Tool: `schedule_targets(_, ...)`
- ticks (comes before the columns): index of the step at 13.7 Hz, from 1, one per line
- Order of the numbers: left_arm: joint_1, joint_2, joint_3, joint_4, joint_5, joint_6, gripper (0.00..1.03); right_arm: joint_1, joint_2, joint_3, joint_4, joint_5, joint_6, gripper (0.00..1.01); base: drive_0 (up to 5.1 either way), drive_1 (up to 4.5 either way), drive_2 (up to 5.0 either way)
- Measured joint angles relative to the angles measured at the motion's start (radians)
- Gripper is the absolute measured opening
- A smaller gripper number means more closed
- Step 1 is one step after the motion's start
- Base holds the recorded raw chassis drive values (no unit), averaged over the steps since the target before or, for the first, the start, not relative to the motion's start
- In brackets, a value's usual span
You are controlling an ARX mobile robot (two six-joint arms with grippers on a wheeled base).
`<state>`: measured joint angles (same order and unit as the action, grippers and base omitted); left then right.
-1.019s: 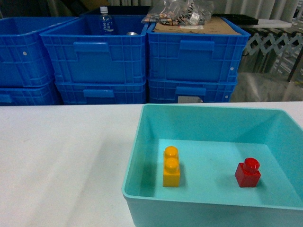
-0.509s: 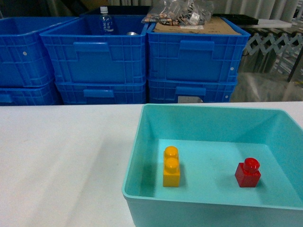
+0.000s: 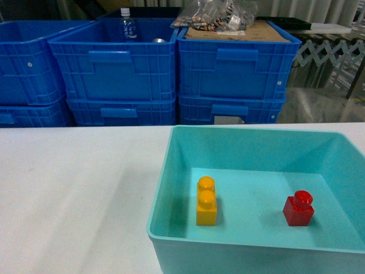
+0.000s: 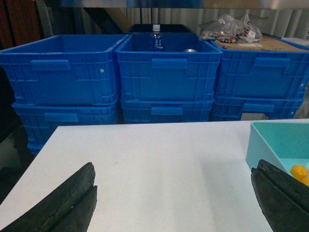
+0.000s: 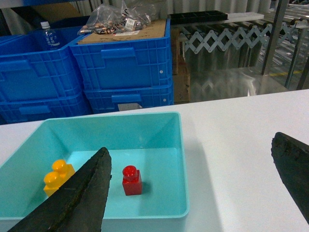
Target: Pick red block from blue box to shelf
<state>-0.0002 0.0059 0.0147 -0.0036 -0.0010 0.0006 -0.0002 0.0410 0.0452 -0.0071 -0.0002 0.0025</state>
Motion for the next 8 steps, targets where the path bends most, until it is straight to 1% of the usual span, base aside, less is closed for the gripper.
schedule_targets(5,0.000,0.000,0.000,0.000,0.000,0.000,0.98,0.000,0.000,0.000,0.000,0.000,0.000,0.98,0.0,0.00,0.0)
schedule_targets(6,0.000,0.000,0.000,0.000,0.000,0.000,0.98,0.002,0.005,0.005,-0.031,0.008,0.005,0.98,0.0,0.00,0.0)
schedule_targets(7,0.000,0.000,0.000,0.000,0.000,0.000,0.98,0.007,0.080,0.076,-0.212,0.039,0.042,0.98,0.0,0.00,0.0)
schedule_targets(8,0.000,0.000,0.000,-0.001,0.001,0.000,0.98,-0.012,0.213,0.149,-0.325,0.021,0.089,0.98,0.0,0.00,0.0)
